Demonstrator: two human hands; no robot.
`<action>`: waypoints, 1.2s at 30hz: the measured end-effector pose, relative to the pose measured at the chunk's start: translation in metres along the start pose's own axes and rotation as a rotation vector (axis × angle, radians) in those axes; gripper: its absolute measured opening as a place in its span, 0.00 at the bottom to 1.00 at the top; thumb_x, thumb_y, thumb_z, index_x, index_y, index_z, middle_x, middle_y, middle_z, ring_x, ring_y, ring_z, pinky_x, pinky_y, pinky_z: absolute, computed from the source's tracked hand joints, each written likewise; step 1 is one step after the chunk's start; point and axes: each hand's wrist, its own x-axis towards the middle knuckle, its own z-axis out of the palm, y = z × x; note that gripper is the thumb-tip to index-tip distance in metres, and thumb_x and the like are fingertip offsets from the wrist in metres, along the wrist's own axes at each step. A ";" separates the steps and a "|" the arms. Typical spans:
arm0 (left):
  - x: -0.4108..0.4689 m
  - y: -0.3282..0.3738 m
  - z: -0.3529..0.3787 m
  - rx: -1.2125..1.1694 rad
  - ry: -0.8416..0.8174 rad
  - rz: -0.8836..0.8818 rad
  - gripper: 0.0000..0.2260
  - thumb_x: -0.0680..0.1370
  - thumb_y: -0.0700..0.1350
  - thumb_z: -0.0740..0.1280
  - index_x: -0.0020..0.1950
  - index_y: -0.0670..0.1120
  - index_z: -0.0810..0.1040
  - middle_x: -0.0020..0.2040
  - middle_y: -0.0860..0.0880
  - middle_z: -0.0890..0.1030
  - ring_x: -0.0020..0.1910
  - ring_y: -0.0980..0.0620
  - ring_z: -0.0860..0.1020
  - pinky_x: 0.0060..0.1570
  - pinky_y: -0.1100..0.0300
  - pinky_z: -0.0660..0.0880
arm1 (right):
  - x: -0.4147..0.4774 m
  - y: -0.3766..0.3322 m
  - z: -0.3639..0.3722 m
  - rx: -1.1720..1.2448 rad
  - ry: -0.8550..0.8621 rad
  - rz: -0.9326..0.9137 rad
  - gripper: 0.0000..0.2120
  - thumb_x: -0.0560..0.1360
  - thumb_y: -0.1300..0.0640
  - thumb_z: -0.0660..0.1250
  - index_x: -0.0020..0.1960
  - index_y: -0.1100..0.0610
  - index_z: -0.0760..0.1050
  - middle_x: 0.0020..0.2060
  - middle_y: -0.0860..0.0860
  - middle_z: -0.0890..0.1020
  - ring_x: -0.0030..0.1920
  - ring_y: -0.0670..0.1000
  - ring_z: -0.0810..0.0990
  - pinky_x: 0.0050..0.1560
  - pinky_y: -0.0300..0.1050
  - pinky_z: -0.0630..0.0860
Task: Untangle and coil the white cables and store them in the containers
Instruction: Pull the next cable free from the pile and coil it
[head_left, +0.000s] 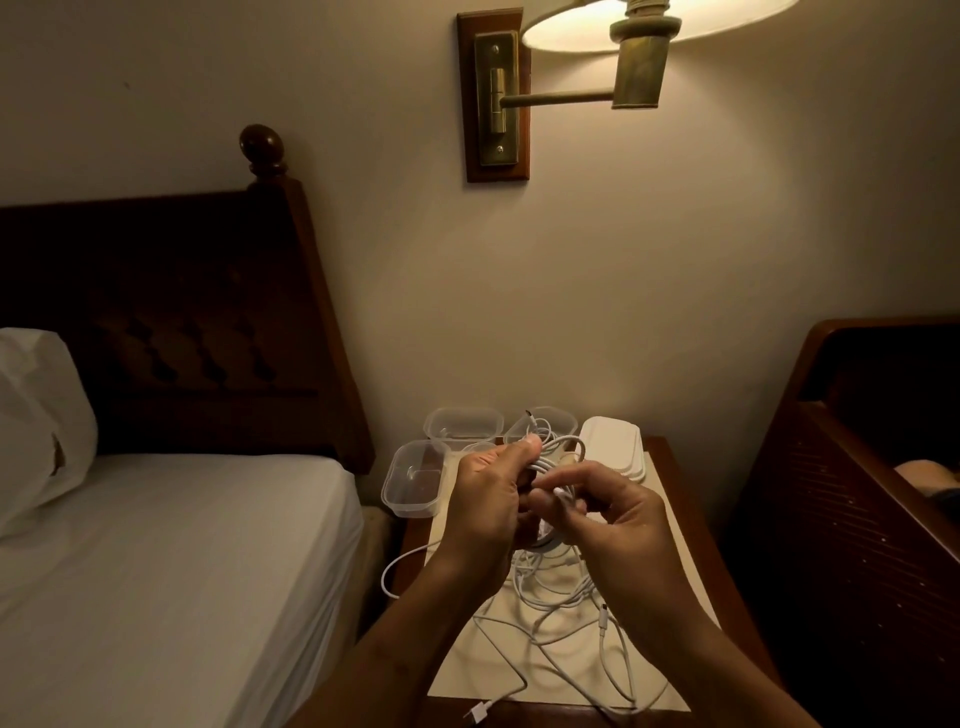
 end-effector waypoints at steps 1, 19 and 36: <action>0.003 -0.002 -0.002 -0.025 0.001 -0.013 0.19 0.84 0.45 0.63 0.33 0.46 0.72 0.27 0.48 0.67 0.19 0.56 0.65 0.20 0.66 0.62 | 0.000 0.002 -0.001 -0.053 0.013 -0.032 0.07 0.73 0.63 0.73 0.49 0.55 0.86 0.43 0.48 0.86 0.48 0.47 0.84 0.46 0.39 0.81; 0.031 -0.036 -0.009 0.102 0.031 -0.041 0.16 0.85 0.42 0.60 0.37 0.45 0.76 0.31 0.49 0.62 0.25 0.55 0.57 0.26 0.62 0.54 | 0.022 0.001 0.005 -0.268 0.080 -0.292 0.06 0.78 0.64 0.69 0.51 0.58 0.84 0.39 0.47 0.85 0.43 0.51 0.85 0.43 0.44 0.83; 0.015 -0.004 -0.044 -0.252 -0.198 -0.324 0.20 0.75 0.49 0.68 0.30 0.51 0.59 0.25 0.53 0.55 0.19 0.58 0.57 0.24 0.64 0.47 | 0.041 0.042 -0.043 -1.225 0.143 -0.676 0.03 0.74 0.62 0.73 0.48 0.59 0.82 0.46 0.54 0.82 0.50 0.54 0.77 0.45 0.46 0.74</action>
